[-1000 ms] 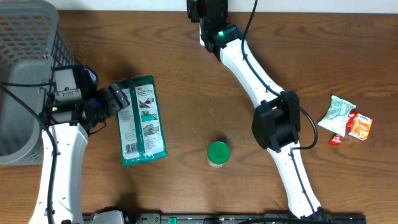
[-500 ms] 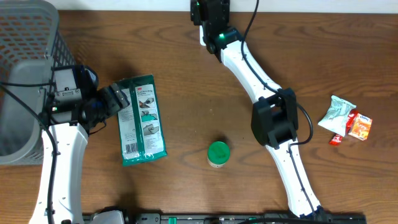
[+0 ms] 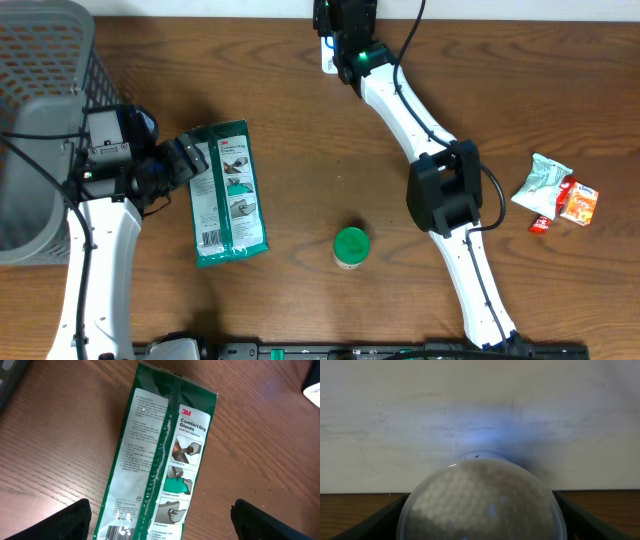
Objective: Scan the item barcode
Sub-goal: 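Carry the white tub to the right table edge and lower it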
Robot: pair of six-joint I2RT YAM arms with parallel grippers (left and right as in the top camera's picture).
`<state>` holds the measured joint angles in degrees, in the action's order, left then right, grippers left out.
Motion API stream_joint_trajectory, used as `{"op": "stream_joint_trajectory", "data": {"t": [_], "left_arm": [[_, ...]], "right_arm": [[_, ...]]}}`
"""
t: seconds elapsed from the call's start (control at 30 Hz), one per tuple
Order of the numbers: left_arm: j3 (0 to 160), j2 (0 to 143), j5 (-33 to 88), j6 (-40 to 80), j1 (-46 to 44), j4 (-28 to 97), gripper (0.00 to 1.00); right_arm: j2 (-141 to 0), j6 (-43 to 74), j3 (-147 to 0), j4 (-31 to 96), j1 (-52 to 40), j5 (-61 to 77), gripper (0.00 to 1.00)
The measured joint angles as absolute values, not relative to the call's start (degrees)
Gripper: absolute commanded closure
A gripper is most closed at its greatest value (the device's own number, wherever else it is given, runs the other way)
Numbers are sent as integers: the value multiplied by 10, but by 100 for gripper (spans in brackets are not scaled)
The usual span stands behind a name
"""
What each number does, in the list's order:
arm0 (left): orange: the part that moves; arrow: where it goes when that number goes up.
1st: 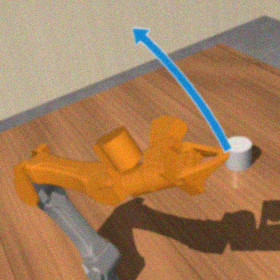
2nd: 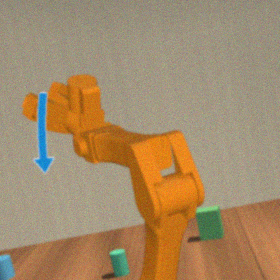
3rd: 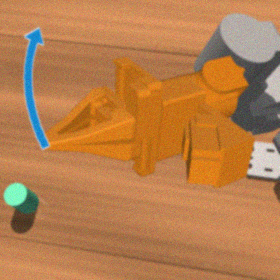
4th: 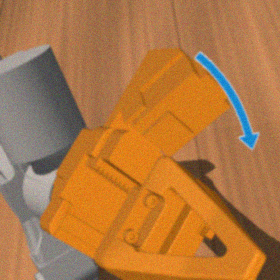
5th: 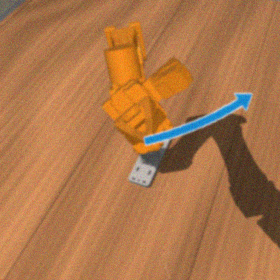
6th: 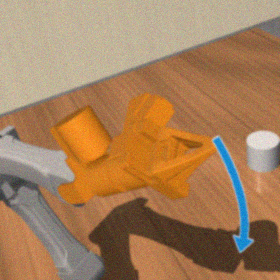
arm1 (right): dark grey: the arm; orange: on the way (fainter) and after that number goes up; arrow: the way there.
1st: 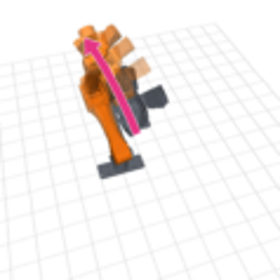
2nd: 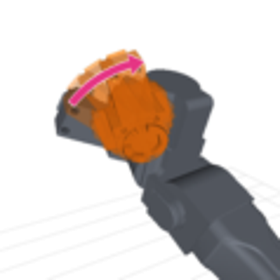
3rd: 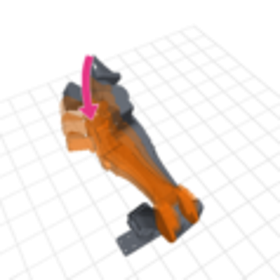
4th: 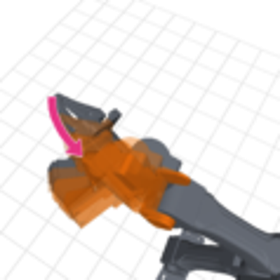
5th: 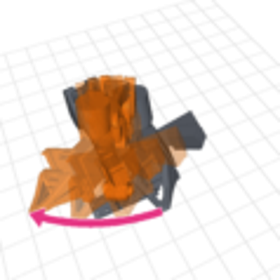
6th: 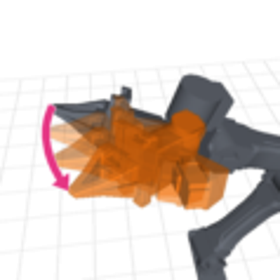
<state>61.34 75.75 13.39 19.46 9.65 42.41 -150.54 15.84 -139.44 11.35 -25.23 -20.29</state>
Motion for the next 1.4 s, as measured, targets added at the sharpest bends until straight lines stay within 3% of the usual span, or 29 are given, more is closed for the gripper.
{"op": "stream_joint_trajectory", "data": {"t": [0.33,0.53,0.8,1.07,1.23,1.4], "left_arm": [[613,757,134,195,96,424,11],[613,757,134,195,96,424,11],[613,757,134,195,96,424,11],[613,757,134,195,96,424,11],[613,757,134,195,96,424,11],[613,757,134,195,96,425,11]], "right_arm": [[-1505,185,-1394,115,-252,-191,99],[-1485,189,-1394,180,-252,-141,99],[-1322,189,-1390,423,-243,-46,99],[-1149,178,-1405,747,-174,-32,99],[-1149,161,-1401,916,-117,-36,99],[-1168,152,-1344,944,-75,-53,99]]}}
